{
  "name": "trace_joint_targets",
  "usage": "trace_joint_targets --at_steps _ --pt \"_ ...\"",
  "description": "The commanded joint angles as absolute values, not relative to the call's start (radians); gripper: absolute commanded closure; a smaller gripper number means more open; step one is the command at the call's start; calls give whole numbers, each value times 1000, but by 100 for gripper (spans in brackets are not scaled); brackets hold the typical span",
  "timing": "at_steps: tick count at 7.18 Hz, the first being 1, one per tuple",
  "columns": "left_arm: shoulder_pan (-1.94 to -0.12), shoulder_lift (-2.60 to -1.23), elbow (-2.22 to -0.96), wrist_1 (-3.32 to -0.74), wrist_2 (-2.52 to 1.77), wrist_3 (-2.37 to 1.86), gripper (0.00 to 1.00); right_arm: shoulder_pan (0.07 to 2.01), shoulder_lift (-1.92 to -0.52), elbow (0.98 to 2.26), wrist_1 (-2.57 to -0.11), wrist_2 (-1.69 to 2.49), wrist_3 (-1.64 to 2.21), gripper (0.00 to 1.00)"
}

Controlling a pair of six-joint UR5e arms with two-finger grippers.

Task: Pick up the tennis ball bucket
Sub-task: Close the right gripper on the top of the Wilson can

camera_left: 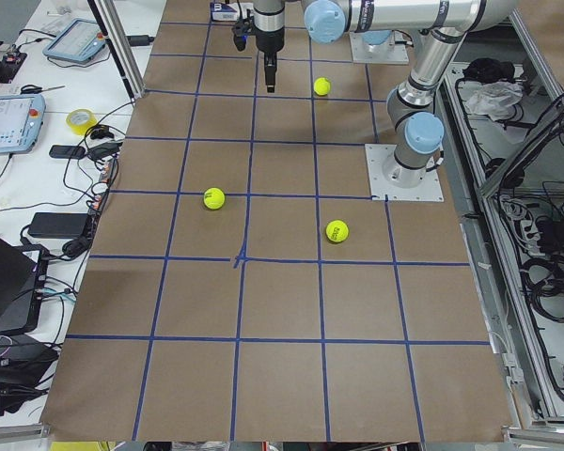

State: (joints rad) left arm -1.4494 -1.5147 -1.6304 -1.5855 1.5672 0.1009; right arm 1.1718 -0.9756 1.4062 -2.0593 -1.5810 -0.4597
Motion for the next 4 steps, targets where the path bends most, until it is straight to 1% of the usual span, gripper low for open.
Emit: trace_joint_targets --at_steps 1,2,4 --pt "-1447 -1508 -1635 -1595 1572 103 0 1166 -934 1414 -2071 -1577 -486 0" --pt "-1434 -1508 -1635 -1618 1600 103 0 1166 -905 1414 -2068 -1578 -489 0" --pt "-1425 -1508 -1635 -1618 1601 103 0 1166 -897 1414 -2071 -1588 -532 0"
